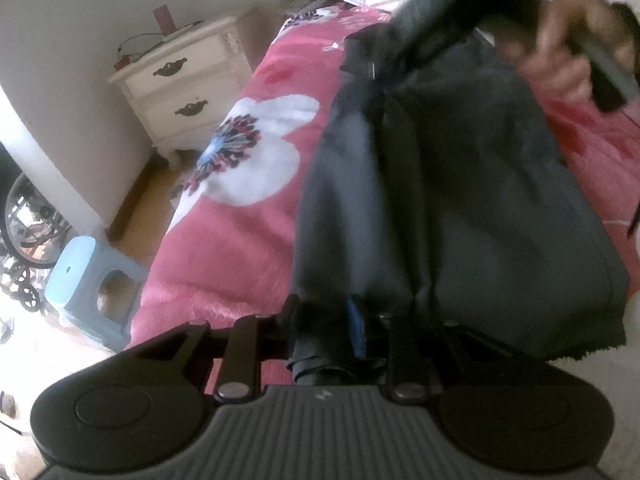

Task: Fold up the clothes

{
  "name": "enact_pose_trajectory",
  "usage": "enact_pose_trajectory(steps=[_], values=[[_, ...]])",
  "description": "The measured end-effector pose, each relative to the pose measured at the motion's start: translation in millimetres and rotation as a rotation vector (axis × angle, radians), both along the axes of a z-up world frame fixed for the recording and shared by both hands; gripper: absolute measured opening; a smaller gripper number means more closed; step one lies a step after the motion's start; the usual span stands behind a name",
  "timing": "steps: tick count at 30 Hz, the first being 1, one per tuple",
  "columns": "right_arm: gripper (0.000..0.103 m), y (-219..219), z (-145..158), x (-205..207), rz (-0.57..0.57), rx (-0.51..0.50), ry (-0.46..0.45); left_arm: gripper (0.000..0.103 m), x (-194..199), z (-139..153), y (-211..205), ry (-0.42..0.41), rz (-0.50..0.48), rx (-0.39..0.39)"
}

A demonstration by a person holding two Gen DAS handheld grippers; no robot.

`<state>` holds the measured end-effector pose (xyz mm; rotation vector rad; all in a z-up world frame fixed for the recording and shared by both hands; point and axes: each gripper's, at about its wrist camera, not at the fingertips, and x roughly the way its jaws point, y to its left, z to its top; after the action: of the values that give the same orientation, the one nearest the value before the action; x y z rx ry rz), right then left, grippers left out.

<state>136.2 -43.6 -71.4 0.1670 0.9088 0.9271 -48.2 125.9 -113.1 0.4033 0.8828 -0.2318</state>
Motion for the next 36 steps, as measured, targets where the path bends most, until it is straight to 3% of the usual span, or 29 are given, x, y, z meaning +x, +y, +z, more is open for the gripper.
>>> enact_pose_trajectory(steps=[1, 3, 4, 7, 8, 11, 14, 17, 20, 24, 28, 30, 33, 36], values=[[0.014, 8.4, -8.9, 0.4, 0.007, -0.024, 0.006, 0.030, -0.4, 0.0, 0.3, 0.000, 0.006, -0.001], [0.001, 13.9, -29.4, 10.8, -0.046, -0.057, 0.044, 0.030, -0.8, 0.3, 1.2, 0.003, 0.017, -0.004], [0.000, 10.3, -39.0, 15.8, -0.077, -0.037, 0.076, 0.031, -1.0, 0.6, 1.6, 0.005, 0.022, -0.005], [0.000, 2.3, -38.9, 22.1, -0.124, 0.005, 0.133, 0.033, -1.6, 1.3, 2.8, 0.010, 0.038, -0.008], [0.005, 1.5, -30.6, 17.4, -0.112, 0.001, 0.105, 0.035, -1.8, 1.3, 3.5, 0.012, 0.043, -0.010], [0.006, 1.5, -14.4, 4.7, -0.006, 0.075, 0.097, 0.036, -2.9, 1.3, 5.5, 0.015, 0.060, -0.017], [0.006, 11.0, -24.7, -9.5, 0.070, 0.043, 0.100, 0.036, -2.6, 1.3, 6.3, 0.021, 0.081, -0.028], [0.004, 15.4, -48.4, -13.3, 0.054, 0.006, 0.120, 0.037, -0.3, 2.4, 6.4, 0.035, 0.108, -0.036], [0.007, 8.5, -39.8, -10.7, 0.026, 0.065, 0.162, 0.037, 1.9, 3.0, 7.6, 0.050, 0.137, -0.052], [0.007, 9.5, -25.8, -21.3, 0.106, 0.152, 0.143, 0.038, 4.8, 3.8, 11.4, 0.077, 0.196, -0.093], [0.005, 21.7, -53.2, -17.0, 0.072, 0.057, 0.186, 0.041, 6.2, 4.8, 11.3, 0.091, 0.234, -0.100], [0.009, 10.5, -52.0, -14.9, 0.036, 0.121, 0.249, 0.042, 6.6, 5.2, 10.6, 0.095, 0.248, -0.097], [0.009, 5.0, -37.6, -14.2, 0.055, 0.222, 0.236, 0.045, 6.5, 5.5, 6.6, 0.095, 0.252, -0.066], [0.013, 12.2, -51.9, -11.0, 0.076, 0.207, 0.282, 0.047, 7.9, 8.9, 3.5, 0.100, 0.270, -0.047]])
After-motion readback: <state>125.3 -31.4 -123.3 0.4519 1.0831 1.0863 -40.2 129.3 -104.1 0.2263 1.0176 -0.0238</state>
